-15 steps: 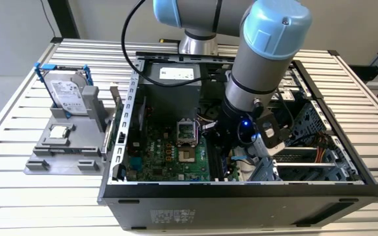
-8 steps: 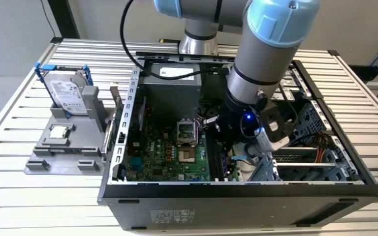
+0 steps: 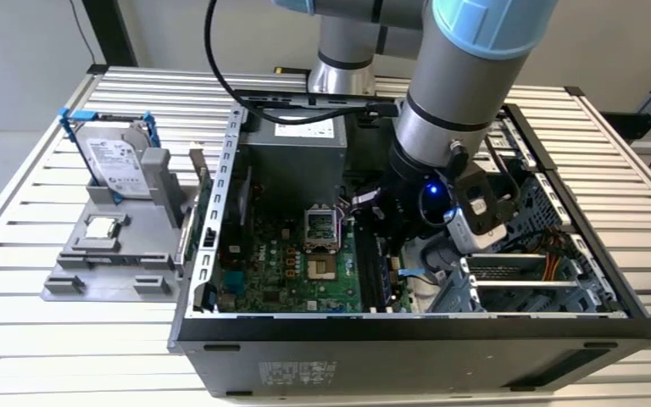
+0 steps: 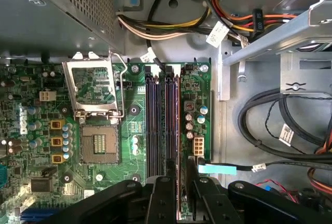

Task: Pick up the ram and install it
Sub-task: 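Insert the ram into the slot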

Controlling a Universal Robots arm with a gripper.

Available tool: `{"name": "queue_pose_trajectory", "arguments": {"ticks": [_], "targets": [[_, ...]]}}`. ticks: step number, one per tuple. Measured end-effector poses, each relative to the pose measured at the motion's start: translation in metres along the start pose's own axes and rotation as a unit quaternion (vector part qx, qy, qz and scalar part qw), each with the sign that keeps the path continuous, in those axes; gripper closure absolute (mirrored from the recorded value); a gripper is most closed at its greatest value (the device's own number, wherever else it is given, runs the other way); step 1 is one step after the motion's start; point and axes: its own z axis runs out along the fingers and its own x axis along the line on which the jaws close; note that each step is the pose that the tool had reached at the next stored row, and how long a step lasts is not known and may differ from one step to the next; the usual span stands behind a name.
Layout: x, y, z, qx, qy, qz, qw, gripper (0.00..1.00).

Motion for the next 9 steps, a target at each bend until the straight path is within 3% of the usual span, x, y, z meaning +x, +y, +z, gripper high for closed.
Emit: {"name": "queue_pose_trajectory", "arguments": {"ticks": [1, 9], "targets": [[0.0, 0.0, 0.0, 0.0001, 0.0, 0.0, 1.0, 1.0], [0.0, 0.0, -0.0001, 0.0008, 0.0, 0.0, 1.0, 1.0]]}}
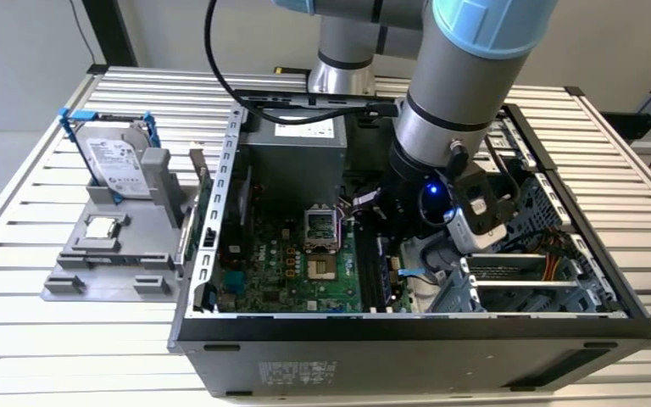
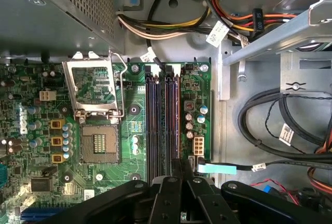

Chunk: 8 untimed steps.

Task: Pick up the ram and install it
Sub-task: 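Insert the ram into the slot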

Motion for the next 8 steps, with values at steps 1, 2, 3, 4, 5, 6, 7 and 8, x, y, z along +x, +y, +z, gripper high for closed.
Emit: {"name": "queue_pose_trajectory", "arguments": {"ticks": [1, 2, 3, 4, 5, 6, 7, 8], "targets": [[0.0, 0.0, 0.0, 0.0, 0.0, 0.0, 1.0, 1.0], [0.0, 0.0, 0.0, 0.0, 0.0, 0.0, 1.0, 1.0], [0.0, 0.0, 0.0, 0.0001, 0.0, 0.0, 1.0, 1.0], [0.0, 0.0, 0.0, 0.0001, 0.0, 0.0, 1.0, 1.0], [0.0, 0.0, 0.0, 0.0002, 0.0, 0.0, 1.0, 1.0], [0.0001, 0.0, 0.0, 0.0002, 0.0, 0.0, 1.0, 1.0], [0.0001, 0.0, 0.0, 0.0002, 0.0, 0.0, 1.0, 1.0], [0.0001, 0.0, 0.0, 0.0003, 0.0, 0.0, 1.0, 1.0]]}}
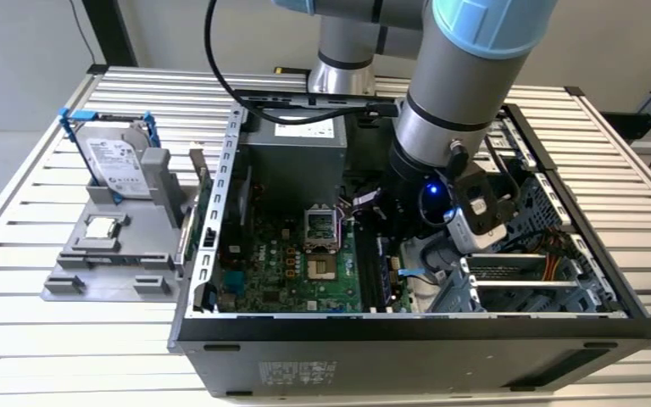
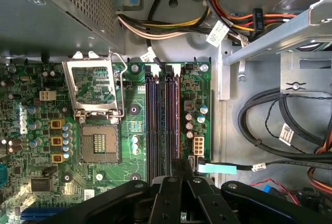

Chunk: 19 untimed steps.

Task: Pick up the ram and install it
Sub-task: 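Insert the ram into the slot, then press down the ram until it locks into place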

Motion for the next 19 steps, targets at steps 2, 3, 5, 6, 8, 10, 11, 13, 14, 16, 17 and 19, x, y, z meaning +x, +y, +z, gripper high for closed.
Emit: {"name": "queue_pose_trajectory", "arguments": {"ticks": [2, 3, 5, 6, 8, 10, 11, 13, 14, 16, 17, 19], "targets": [[0.0, 0.0, 0.0, 0.0, 0.0, 0.0, 1.0, 1.0], [-0.0001, 0.0, 0.0, 0.0002, 0.0, -0.004, 0.99999, 1.0], [-0.0001, 0.0, 0.0, 0.0004, 0.0, -0.02, 0.9998, 1.0], [-0.0001, 0.0, 0.0, 0.0006, 0.0001, -0.03, 0.99956, 1.0], [-0.0001, 0.0, 0.0, 0.0009, 0.0001, -0.047, 0.99889, 1.0], [-0.0001, 0.0002, 0.0, 0.0011, 0.0002, -0.059, 0.99826, 1.0], [-0.0001, 0.0003, 0.0, 0.0012, 0.0002, -0.064, 0.99797, 1.0], [-0.0001, 0.0008, 0.0, 0.0014, 0.0002, -0.074, 0.99726, 1.0], [0.0, 0.0011, 0.0, 0.0015, 0.0002, -0.08, 0.99683, 1.0], [0.0, 0.0017, 0.0, 0.0017, 0.0002, -0.093, 0.99569, 1.0], [0.0, 0.0019, 0.0, 0.0018, 0.0002, -0.099, 0.99508, 1.0], [0.0, 0.0024, 0.0, 0.0021, 0.0003, -0.11, 0.99391, 1.0]]}}
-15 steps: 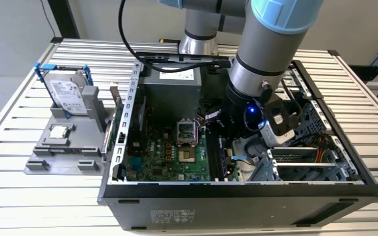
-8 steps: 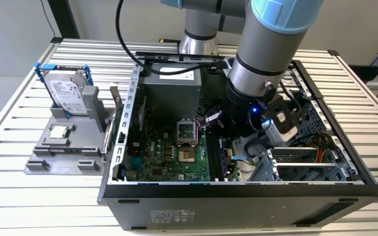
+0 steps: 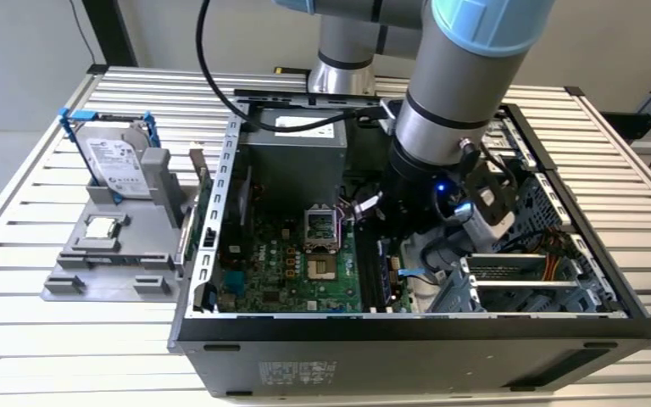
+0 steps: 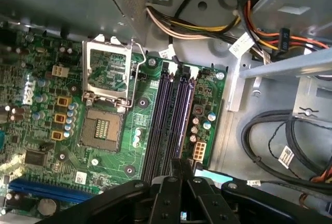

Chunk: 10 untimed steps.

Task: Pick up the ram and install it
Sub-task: 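Press down the ram until it locks into place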

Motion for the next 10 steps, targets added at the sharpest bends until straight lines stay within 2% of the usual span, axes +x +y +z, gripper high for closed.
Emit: {"name": "queue_pose_trajectory", "arguments": {"ticks": [5, 10], "targets": [[-0.0001, 0.0004, 0.0, 0.0005, 0.0001, -0.032, 0.99949, 1.0], [-0.0001, 0.0006, 0.0, 0.0012, 0.0002, -0.066, 0.99784, 1.0]]}}
